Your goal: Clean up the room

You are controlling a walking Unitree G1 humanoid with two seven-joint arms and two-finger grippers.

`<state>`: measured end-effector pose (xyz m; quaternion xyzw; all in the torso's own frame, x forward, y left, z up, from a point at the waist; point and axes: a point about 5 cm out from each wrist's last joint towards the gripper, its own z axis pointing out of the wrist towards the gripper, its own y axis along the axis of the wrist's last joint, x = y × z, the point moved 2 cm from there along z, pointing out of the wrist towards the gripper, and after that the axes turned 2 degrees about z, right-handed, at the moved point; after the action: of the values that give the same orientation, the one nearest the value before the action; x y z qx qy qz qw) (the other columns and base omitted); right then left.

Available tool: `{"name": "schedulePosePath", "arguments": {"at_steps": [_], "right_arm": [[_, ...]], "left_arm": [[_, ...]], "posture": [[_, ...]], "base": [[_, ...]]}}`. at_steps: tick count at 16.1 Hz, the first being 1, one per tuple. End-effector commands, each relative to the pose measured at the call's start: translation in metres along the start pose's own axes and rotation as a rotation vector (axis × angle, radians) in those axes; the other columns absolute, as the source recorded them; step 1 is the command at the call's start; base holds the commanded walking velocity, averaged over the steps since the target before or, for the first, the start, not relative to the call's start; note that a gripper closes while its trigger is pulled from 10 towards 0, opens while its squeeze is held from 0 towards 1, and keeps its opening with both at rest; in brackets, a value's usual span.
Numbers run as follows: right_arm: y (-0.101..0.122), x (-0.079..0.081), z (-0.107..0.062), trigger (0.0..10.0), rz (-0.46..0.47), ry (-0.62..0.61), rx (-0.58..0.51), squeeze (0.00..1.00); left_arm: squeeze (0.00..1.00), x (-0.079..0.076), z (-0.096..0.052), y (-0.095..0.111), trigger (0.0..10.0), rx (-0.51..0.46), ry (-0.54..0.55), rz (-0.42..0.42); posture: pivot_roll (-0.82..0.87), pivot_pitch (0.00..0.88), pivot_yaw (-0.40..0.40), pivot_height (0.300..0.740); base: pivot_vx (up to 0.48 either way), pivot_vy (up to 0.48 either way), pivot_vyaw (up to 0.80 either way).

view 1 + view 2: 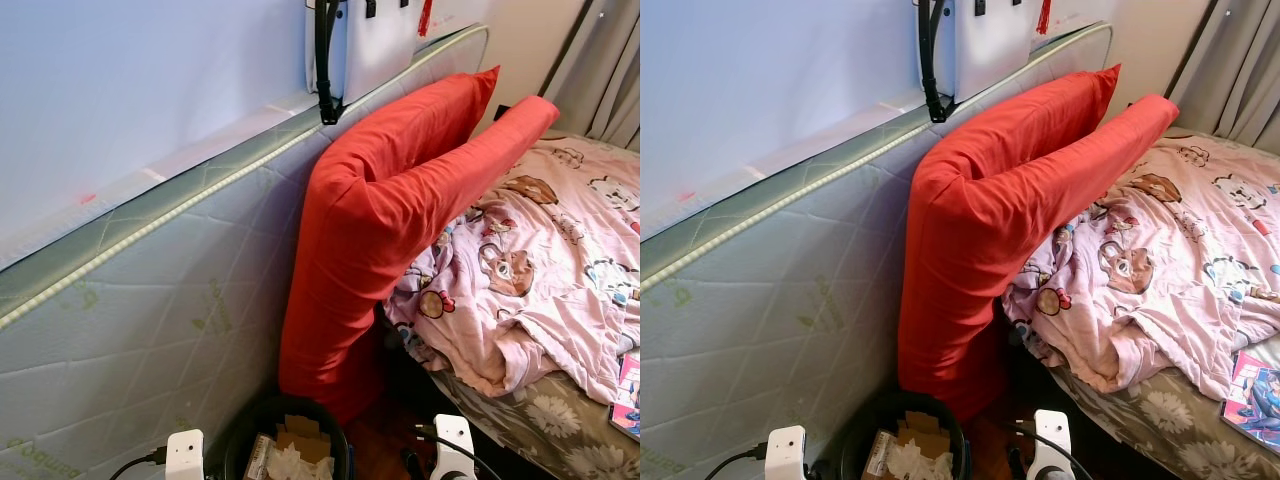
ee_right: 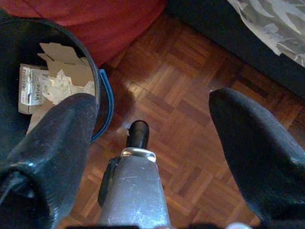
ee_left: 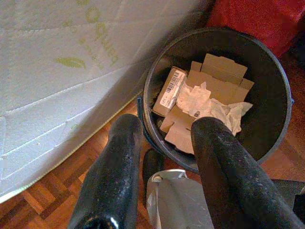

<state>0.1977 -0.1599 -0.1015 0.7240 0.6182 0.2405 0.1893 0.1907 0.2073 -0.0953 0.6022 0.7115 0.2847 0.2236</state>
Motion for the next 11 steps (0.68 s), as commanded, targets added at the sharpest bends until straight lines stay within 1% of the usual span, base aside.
{"name": "schedulePosePath", "arguments": {"at_steps": [1, 6, 11], "right_arm": [[0.0025, -0.002, 0.0003, 10.0, -0.005, -0.006, -0.002, 0.0], [0.0025, -0.002, 0.0003, 10.0, -0.011, -0.006, 0.002, 0.0], [0.0037, -0.0025, 0.0002, 10.0, -0.004, -0.007, -0.011, 0.0]], "left_arm": [[0.0, 0.0008, -0.001, -0.0028, 10.0, 0.004, 0.002, 0.003], [0.0, -0.0013, -0.0008, -0.0016, 10.0, -0.004, 0.0, 0.005], [0.0, 0.003, 0.0001, 0.002, 10.0, -0.009, 0.005, 0.006]], "posture": [[0.09, 0.026, -0.06, 0.74], [0.09, 0.025, -0.06, 0.74], [0.09, 0.026, -0.064, 0.74]], "base": [[0.0, 0.0, -0.41], [0.0, -0.244, -0.73], [0.0, -0.247, 0.0]]}}
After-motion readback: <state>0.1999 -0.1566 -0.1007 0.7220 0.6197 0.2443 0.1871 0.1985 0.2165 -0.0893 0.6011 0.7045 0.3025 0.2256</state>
